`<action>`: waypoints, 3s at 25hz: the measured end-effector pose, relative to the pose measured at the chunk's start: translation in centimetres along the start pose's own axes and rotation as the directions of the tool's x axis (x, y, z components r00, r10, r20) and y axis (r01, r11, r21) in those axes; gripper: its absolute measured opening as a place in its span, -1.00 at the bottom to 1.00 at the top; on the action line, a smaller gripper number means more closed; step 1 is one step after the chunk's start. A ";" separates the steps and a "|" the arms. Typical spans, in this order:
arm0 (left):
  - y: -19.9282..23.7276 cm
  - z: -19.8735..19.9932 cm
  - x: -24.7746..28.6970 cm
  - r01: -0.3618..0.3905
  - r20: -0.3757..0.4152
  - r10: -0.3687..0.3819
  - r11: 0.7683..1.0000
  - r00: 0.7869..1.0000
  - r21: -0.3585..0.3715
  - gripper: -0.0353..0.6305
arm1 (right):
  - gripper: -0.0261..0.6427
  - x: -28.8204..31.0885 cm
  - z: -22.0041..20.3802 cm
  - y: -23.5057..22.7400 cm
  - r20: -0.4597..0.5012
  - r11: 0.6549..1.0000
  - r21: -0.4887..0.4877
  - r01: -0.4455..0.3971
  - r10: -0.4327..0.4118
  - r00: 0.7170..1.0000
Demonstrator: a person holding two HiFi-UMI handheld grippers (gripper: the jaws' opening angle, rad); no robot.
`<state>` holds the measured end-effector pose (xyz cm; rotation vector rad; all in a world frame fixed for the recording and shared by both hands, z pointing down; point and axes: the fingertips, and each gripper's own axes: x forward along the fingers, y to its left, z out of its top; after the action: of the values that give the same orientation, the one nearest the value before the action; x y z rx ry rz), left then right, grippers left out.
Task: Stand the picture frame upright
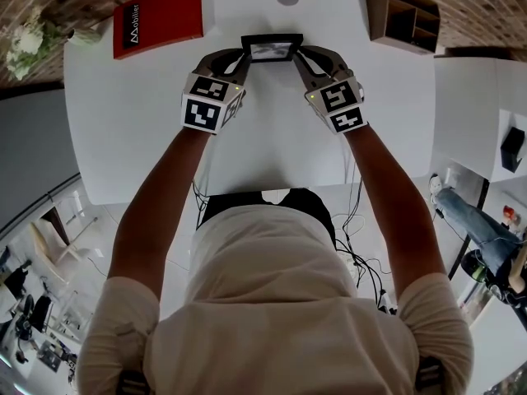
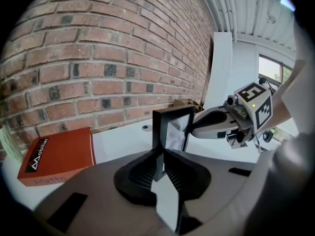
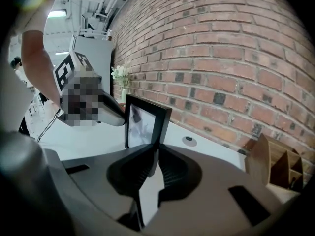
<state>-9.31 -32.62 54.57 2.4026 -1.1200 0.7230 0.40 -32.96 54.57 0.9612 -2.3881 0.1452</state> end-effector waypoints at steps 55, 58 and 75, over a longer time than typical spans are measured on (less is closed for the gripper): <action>-2.2 -2.0 -2.7 -0.064 0.017 0.065 0.996 0.998 -0.061 -0.67 | -0.82 -4.3 -3.4 2.0 0.023 0.997 0.077 0.008 -0.010 1.000; -3.3 -2.5 -3.9 -0.076 0.020 0.078 0.994 0.997 -0.082 -0.66 | -0.81 -5.7 -3.8 2.6 0.024 0.996 0.088 -0.007 0.005 1.000; -14.9 -4.6 -12.1 -0.109 0.073 0.126 0.973 0.989 -0.203 -0.63 | -0.76 -17.2 -5.0 9.4 0.114 0.975 0.140 -0.172 0.156 0.981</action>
<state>-5.49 -14.08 49.00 2.2318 -1.3132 0.5211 6.54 -14.09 50.59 0.8546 -2.5807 0.3496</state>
